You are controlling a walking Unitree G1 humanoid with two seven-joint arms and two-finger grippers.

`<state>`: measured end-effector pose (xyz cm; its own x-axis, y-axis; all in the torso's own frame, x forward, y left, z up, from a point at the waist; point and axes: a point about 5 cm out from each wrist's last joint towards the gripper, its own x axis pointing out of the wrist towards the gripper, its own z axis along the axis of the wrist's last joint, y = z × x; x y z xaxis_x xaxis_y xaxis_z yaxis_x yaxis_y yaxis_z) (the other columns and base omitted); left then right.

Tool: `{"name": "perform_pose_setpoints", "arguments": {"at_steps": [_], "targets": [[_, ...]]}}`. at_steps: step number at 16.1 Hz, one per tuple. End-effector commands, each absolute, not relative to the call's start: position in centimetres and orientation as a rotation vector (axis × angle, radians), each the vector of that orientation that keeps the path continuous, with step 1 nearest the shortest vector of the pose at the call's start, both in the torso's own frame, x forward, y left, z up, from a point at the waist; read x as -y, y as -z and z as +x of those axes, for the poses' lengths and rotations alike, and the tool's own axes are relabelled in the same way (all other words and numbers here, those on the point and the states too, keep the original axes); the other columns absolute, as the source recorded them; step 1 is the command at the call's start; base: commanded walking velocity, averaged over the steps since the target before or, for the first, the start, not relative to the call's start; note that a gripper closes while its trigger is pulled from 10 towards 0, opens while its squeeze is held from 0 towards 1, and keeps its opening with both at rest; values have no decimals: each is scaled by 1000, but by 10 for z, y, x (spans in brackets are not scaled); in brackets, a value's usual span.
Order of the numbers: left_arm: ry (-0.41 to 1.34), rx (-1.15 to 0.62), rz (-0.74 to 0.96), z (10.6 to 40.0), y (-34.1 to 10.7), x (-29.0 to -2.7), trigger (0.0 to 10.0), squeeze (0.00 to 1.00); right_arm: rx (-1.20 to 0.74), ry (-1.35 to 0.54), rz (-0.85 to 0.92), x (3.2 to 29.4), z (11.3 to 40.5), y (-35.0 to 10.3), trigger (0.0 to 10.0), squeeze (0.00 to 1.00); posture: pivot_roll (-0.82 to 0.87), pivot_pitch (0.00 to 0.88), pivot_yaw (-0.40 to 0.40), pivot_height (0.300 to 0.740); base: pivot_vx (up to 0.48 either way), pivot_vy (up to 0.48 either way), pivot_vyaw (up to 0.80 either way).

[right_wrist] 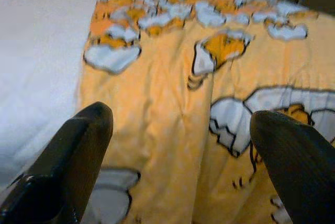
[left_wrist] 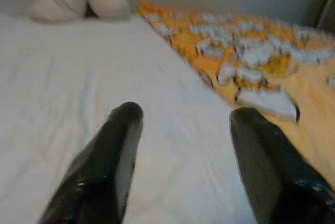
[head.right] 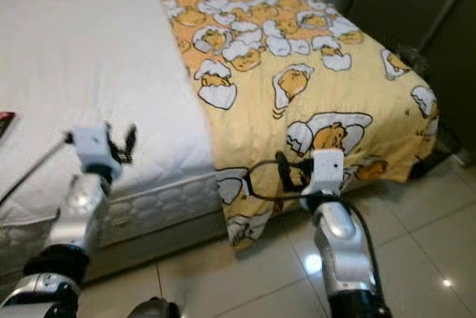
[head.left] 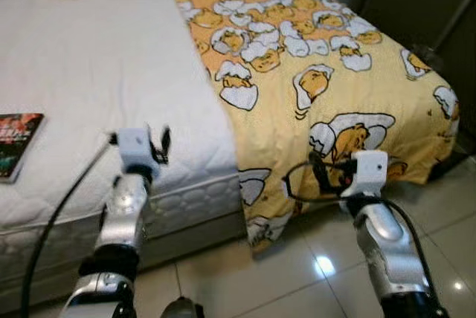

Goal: Clean up the room

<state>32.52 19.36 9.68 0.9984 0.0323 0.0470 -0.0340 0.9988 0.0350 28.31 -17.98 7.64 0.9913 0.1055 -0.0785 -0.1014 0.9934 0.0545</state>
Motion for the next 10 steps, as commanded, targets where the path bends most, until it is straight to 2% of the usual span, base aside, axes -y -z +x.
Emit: {"name": "perform_pose_setpoints", "arguments": {"at_steps": [1, 4, 5, 6, 10], "targets": [[-34, 34, 11, 324, -97, -187, 10000, 1000, -63, -58, 53, 188, 287, -77, 10000, 0, 60, 0, 1, 740, 0, 0, 0], [25, 53, 40, 324, -103, -160, 10000, 949, -44, -65, 47, 178, 296, -79, 10000, 0, 55, 0, 5, 740, 0, -463, 527], [20, 42, 94, 326, -103, -153, 10000, 0, -31, -71, 44, 177, 299, -82, 10000, 0, 57, 0, -5, 740, 0, -446, 456], [30, 38, 125, 328, -104, -149, 10000, 0, -21, -85, 37, 176, 301, -85, 10000, 0, 54, 0, -18, 740, 0, -424, 444], [-99, -119, 106, 328, -83, -167, 10000, 0, -46, -85, 37, 175, 297, -71, 10000, 0, 54, 0, -4, 740, 0, -418, 427]]}}
